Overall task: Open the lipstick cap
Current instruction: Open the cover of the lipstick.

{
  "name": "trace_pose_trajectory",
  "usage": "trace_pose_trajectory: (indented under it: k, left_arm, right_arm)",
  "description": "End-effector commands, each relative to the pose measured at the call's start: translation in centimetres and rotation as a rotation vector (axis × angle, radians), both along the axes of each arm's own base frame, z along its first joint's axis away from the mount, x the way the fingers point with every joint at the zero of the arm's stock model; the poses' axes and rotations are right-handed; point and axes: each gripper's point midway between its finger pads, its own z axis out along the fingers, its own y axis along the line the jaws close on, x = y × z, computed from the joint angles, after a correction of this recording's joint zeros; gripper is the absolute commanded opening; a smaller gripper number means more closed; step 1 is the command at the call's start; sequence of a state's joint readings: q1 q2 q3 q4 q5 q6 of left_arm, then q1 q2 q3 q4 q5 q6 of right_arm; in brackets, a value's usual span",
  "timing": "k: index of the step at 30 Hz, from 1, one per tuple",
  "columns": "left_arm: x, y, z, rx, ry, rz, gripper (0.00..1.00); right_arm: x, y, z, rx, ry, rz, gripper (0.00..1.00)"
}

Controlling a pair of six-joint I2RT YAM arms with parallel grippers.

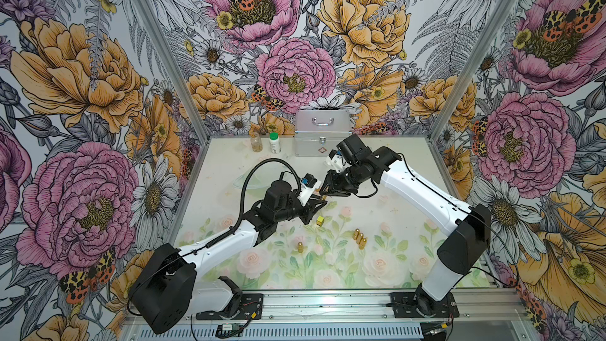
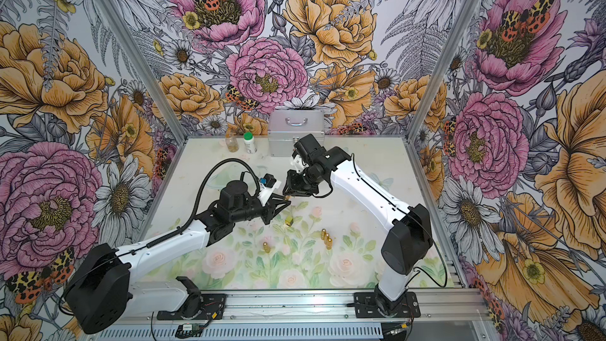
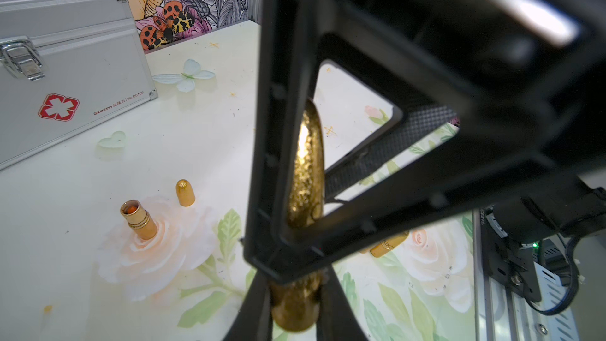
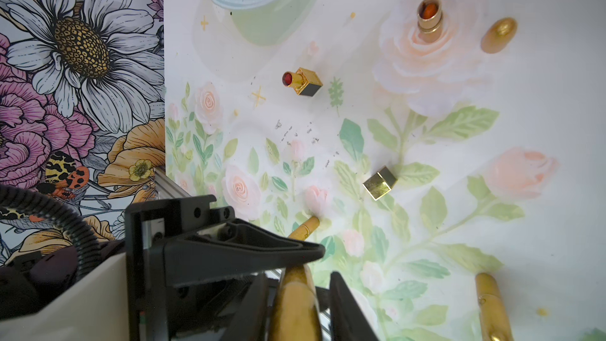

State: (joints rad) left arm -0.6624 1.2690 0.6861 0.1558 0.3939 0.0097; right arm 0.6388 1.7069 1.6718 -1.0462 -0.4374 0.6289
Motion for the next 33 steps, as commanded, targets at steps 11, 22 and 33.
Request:
trace_pose_trajectory:
  k: [11, 22, 33]
  left_arm:
    - [-0.2, 0.4, 0.5, 0.012, -0.013, -0.006, 0.00]
    - [-0.3, 0.5, 0.6, 0.017, -0.017, -0.006, 0.00]
    - [-0.4, 1.5, -1.2, 0.094, -0.016, 0.084, 0.00]
  right_arm:
    - [0.8, -0.1, 2.0, 0.023, -0.107, 0.018, 0.31]
    - [0.9, -0.3, 1.1, 0.004, -0.106, 0.020, 0.20]
    - [1.6, -0.4, 3.7, 0.046, -0.150, -0.019, 0.16]
